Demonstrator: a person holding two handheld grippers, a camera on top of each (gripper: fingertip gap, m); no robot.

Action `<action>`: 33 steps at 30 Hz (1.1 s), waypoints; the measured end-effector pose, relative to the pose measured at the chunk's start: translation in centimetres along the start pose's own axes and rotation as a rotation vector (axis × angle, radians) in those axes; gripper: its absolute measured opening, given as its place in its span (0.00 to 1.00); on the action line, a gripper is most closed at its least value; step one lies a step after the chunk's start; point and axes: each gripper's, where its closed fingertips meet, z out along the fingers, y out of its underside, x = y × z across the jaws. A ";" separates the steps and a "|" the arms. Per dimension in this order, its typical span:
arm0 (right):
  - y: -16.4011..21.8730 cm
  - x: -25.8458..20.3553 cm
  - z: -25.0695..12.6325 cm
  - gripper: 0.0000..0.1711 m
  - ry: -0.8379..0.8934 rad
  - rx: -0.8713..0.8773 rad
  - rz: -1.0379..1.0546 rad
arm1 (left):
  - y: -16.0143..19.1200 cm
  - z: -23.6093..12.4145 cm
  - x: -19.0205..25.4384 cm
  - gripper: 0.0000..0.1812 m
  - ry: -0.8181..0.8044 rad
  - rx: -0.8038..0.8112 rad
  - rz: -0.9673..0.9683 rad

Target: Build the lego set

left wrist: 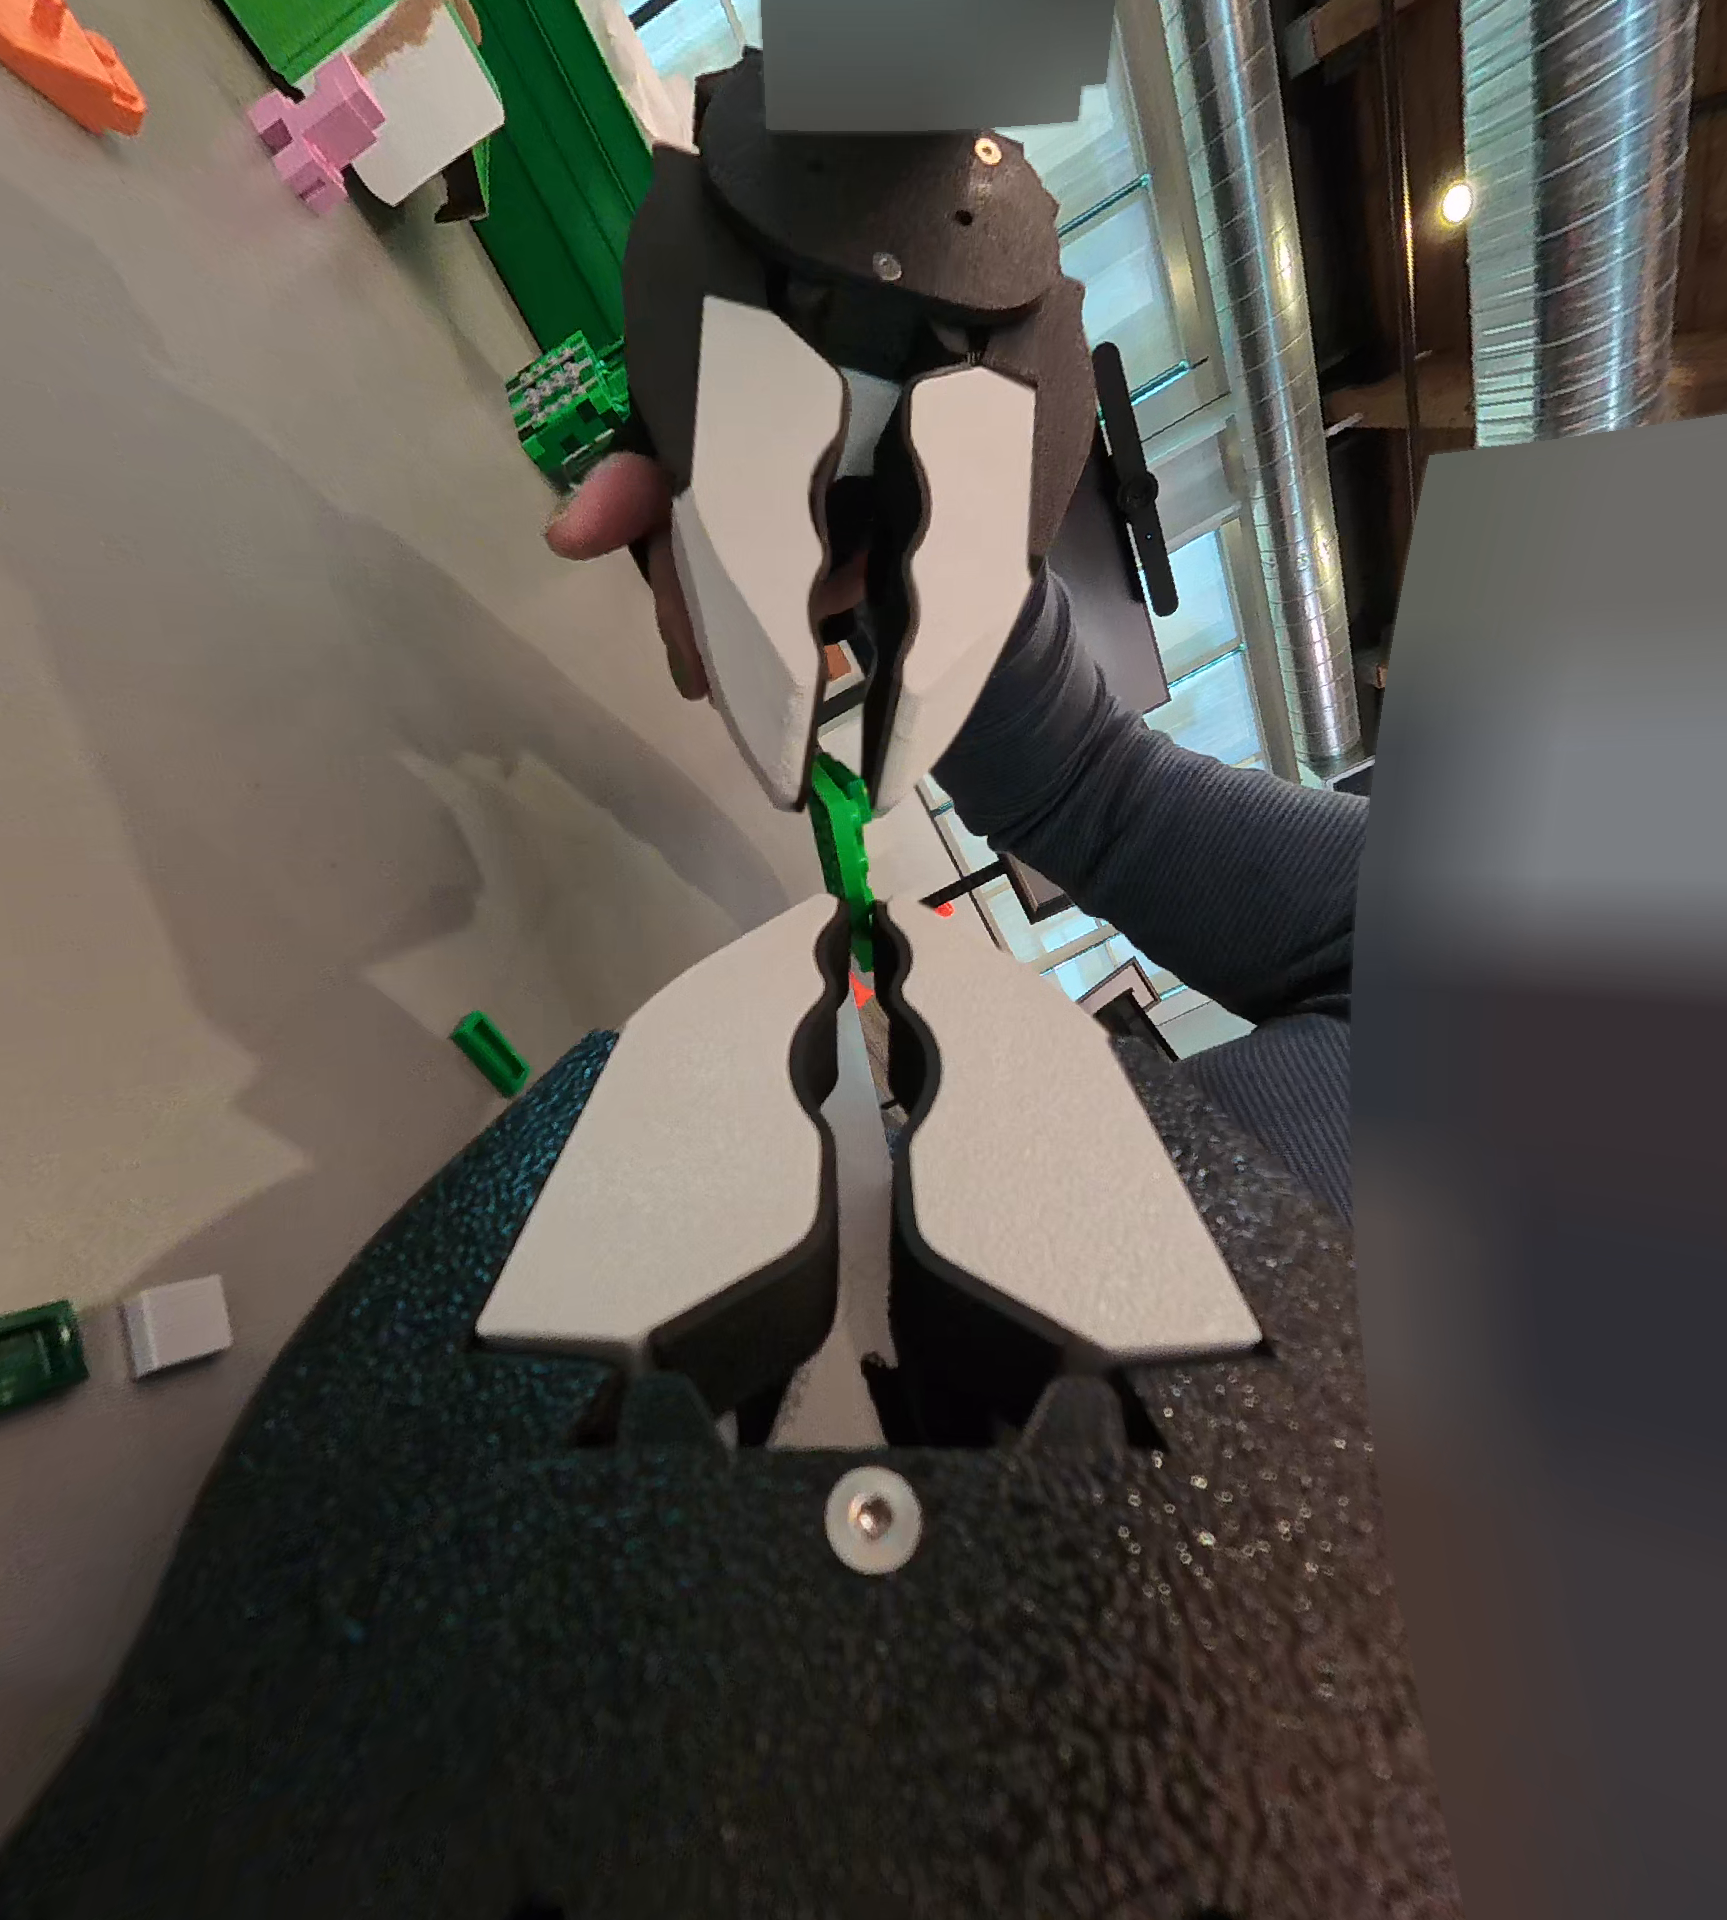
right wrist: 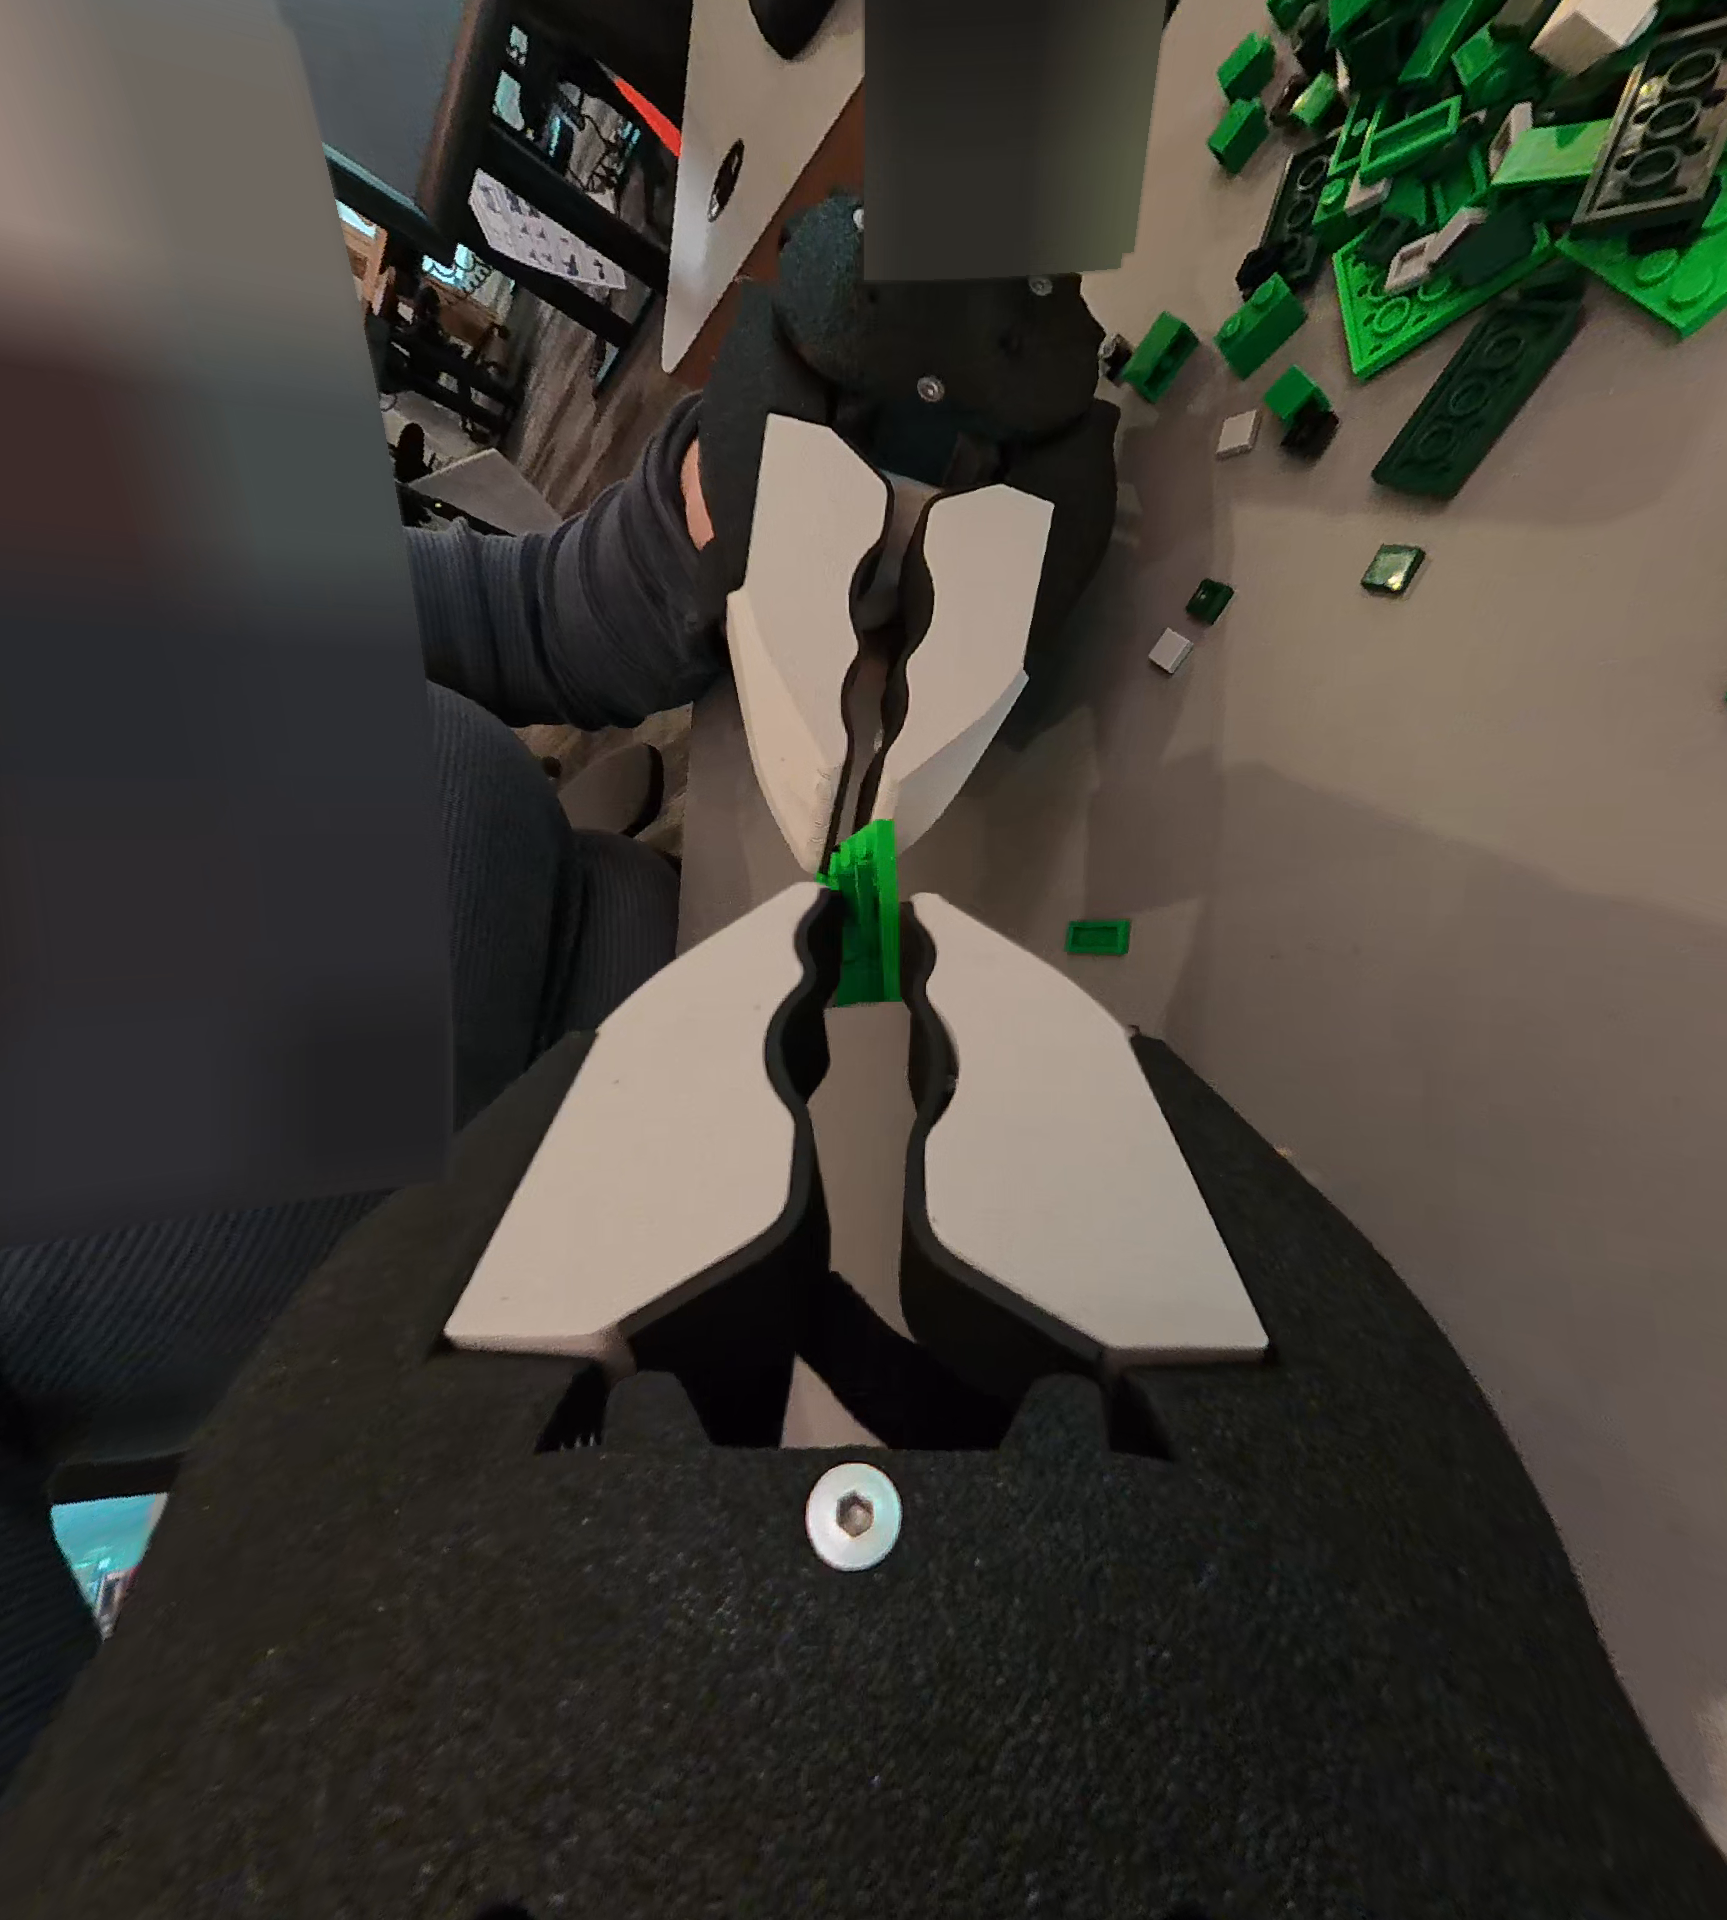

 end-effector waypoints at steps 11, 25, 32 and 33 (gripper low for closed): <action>0.2 -0.1 0.1 0.04 0.086 -0.041 -0.082 | 0.1 -0.2 0.0 0.02 -0.030 -0.020 0.077; -1.7 -0.5 -1.6 0.23 0.180 0.329 -0.103 | -2.0 -0.7 1.7 0.02 0.032 0.116 0.228; -2.0 -1.6 -0.8 0.07 0.115 0.398 -0.109 | -1.9 -0.4 1.9 0.02 0.023 0.118 0.286; -2.0 -1.7 -0.7 0.07 0.110 0.394 -0.112 | -1.9 -0.4 2.0 0.02 0.023 0.118 0.290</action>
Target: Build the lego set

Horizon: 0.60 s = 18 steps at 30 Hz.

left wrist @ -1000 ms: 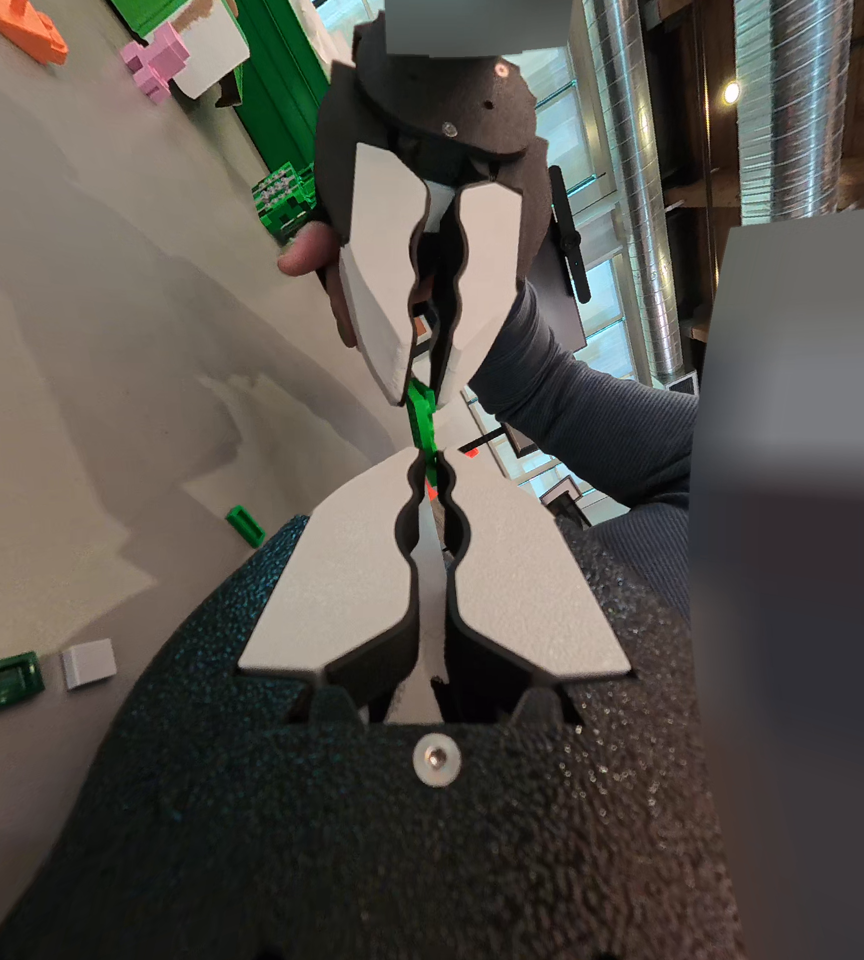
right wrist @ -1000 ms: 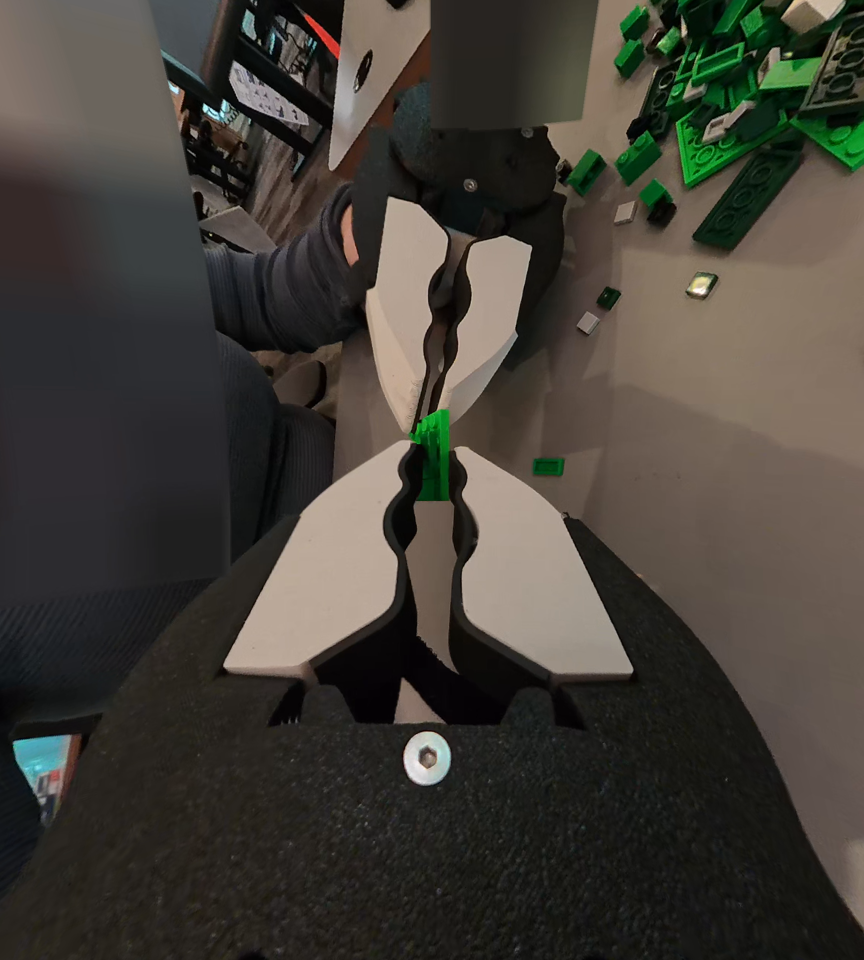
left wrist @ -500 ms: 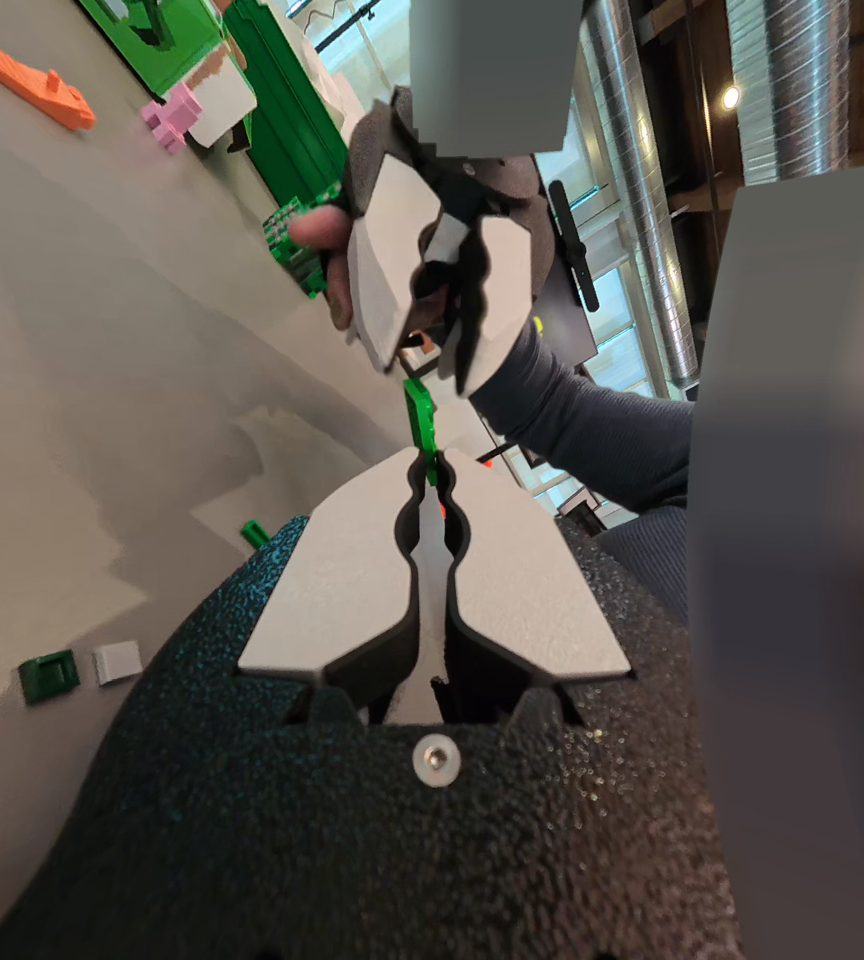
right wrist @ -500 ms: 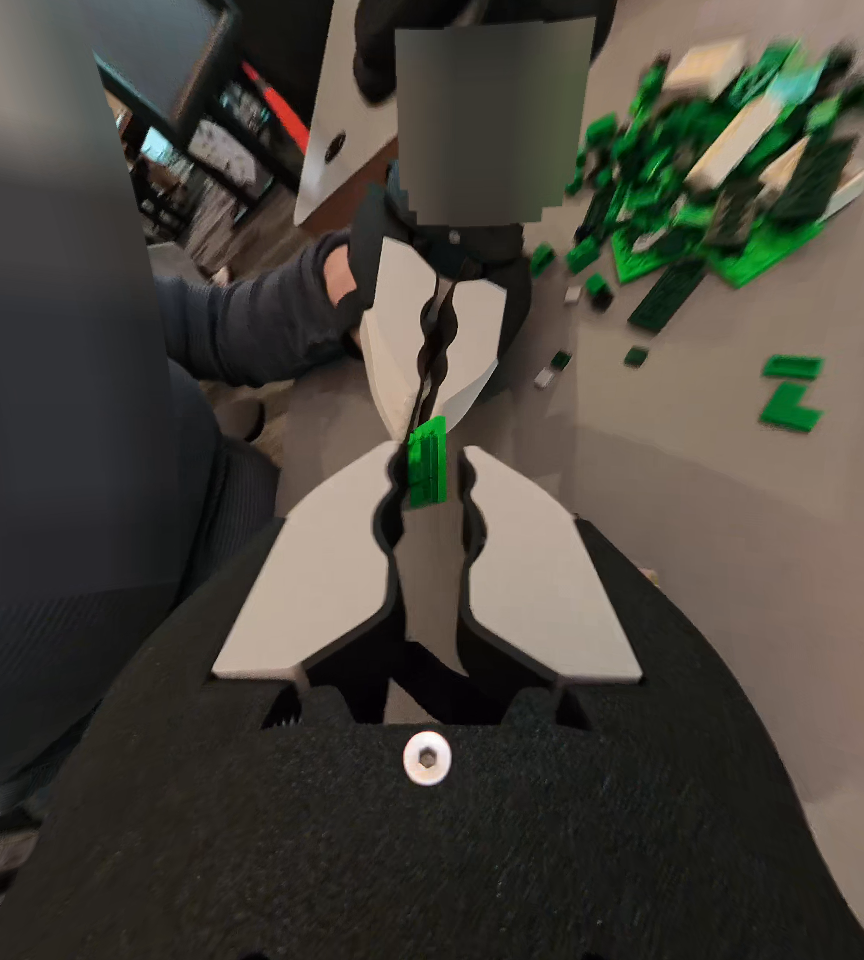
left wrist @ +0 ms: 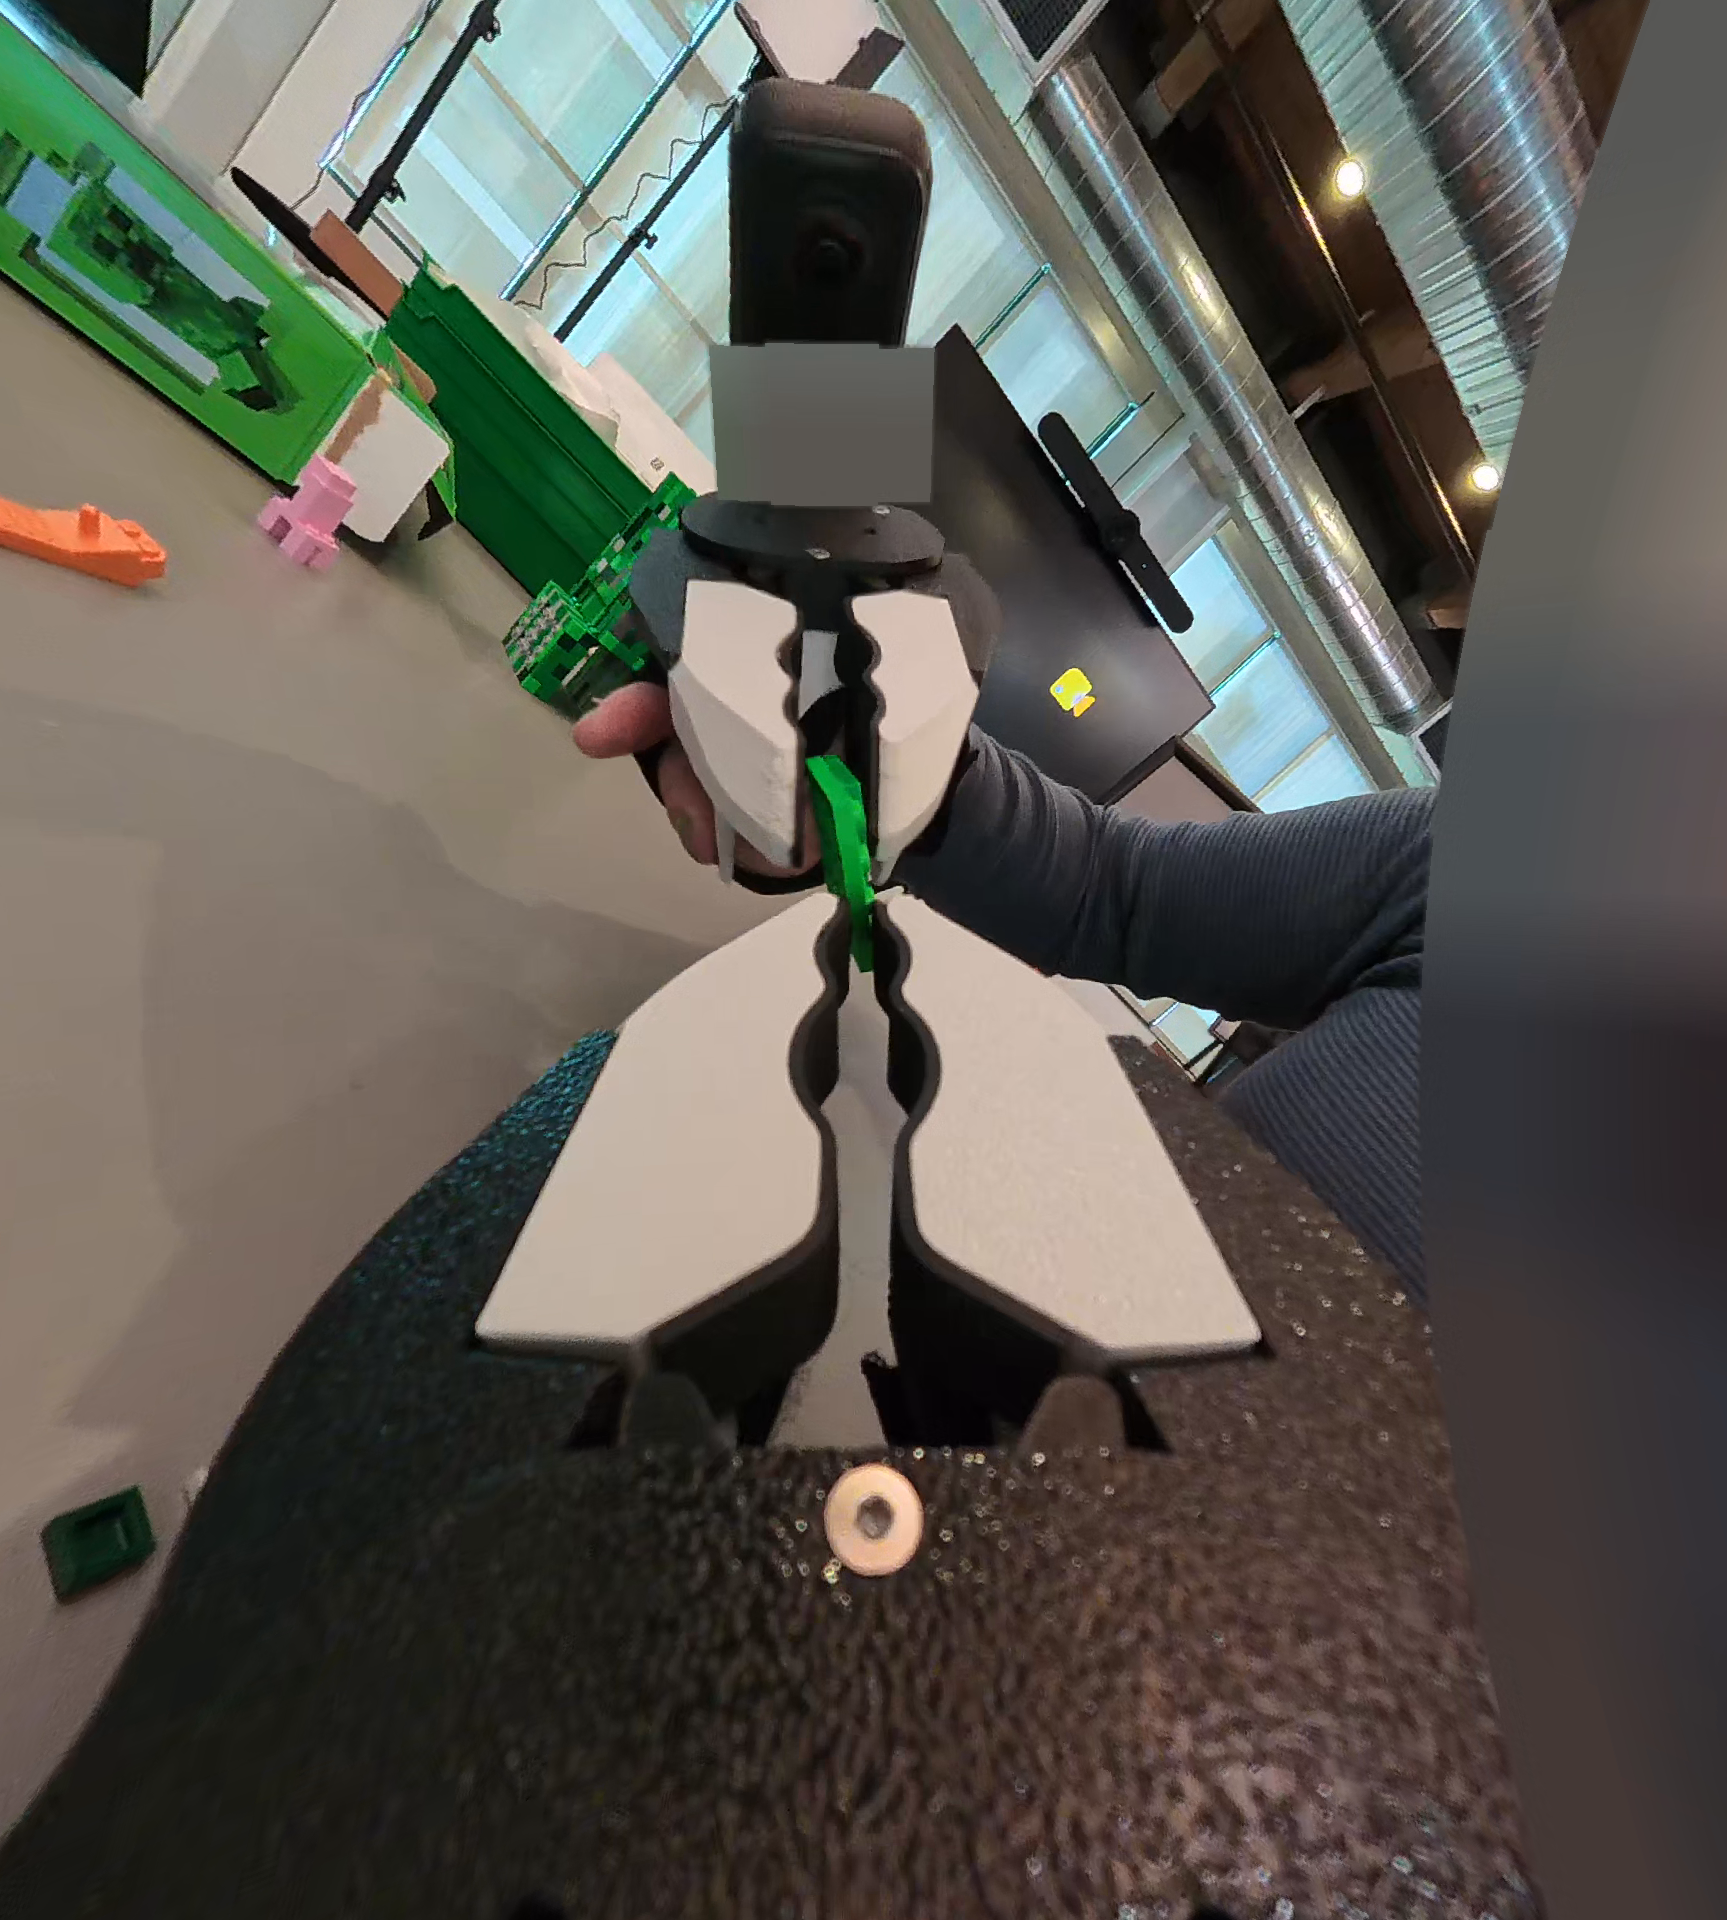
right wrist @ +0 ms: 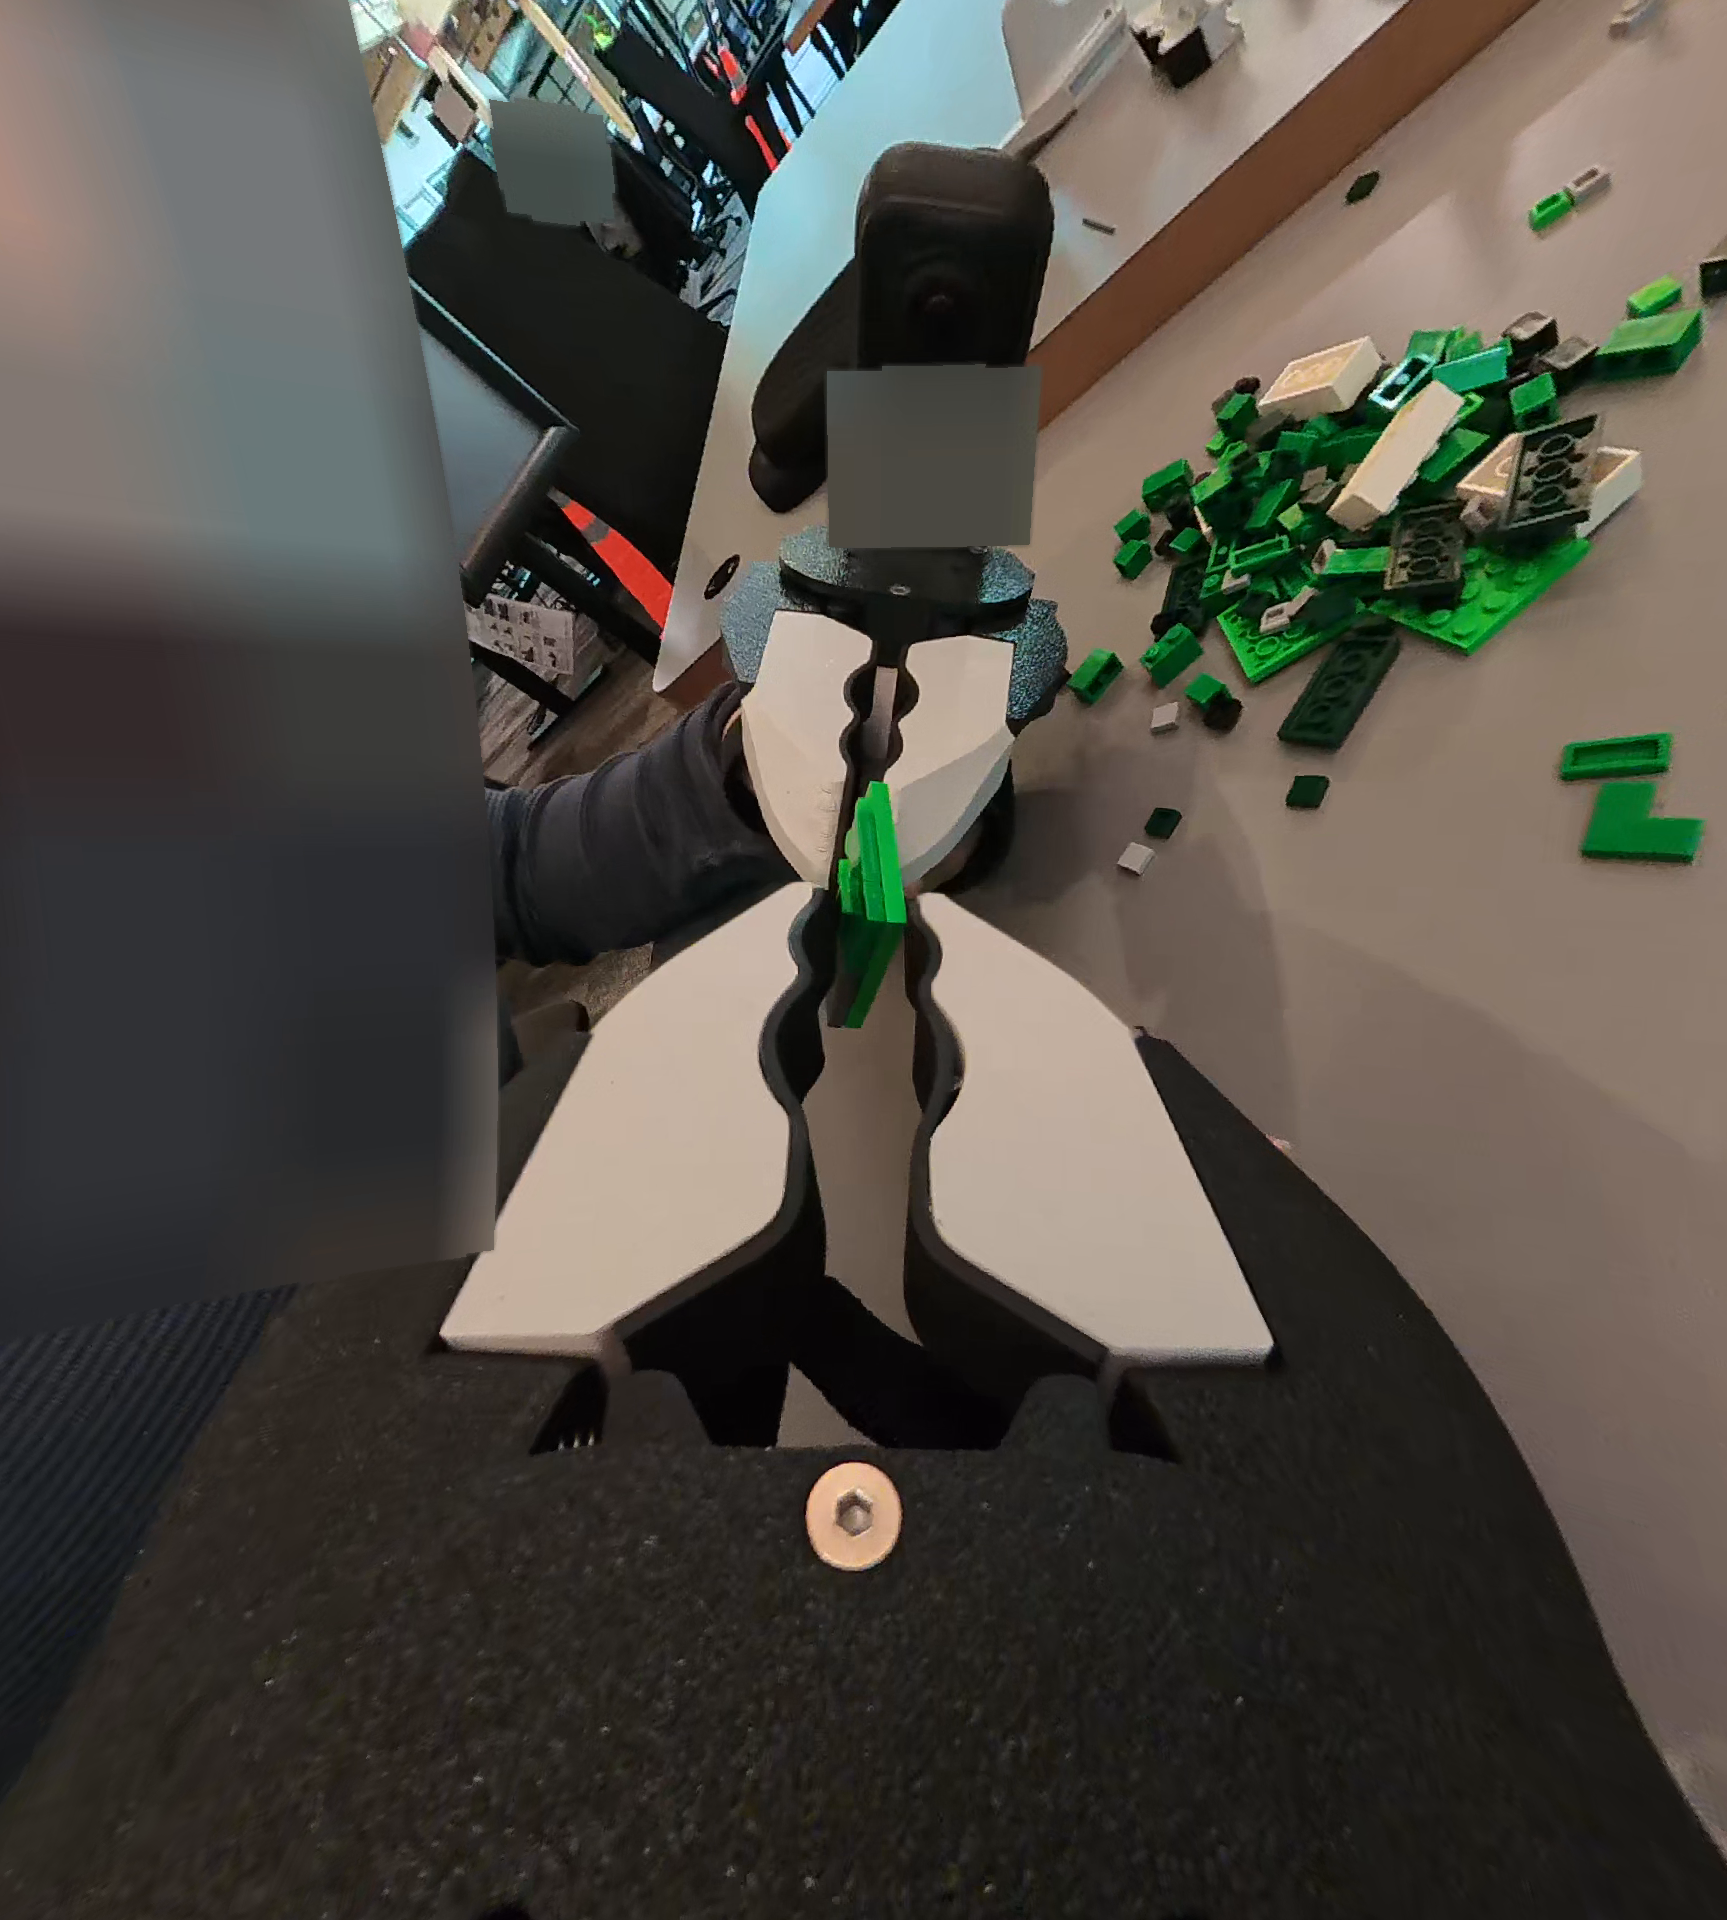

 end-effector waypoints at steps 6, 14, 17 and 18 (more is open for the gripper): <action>-0.1 -0.5 0.1 0.04 0.002 -0.003 -0.049 | -0.1 -0.1 0.1 0.02 -0.019 -0.004 0.057; -0.1 -0.3 0.2 0.04 0.003 0.031 0.010 | -0.1 -0.1 -0.1 0.02 -0.076 -0.020 0.146; -0.2 -0.2 0.2 0.04 0.033 0.043 -0.043 | -0.3 -0.2 -0.2 0.02 -0.063 -0.006 0.133; -0.3 -0.2 0.2 0.04 0.044 0.059 -0.095 | -0.5 -0.2 -0.1 0.02 -0.051 0.015 0.110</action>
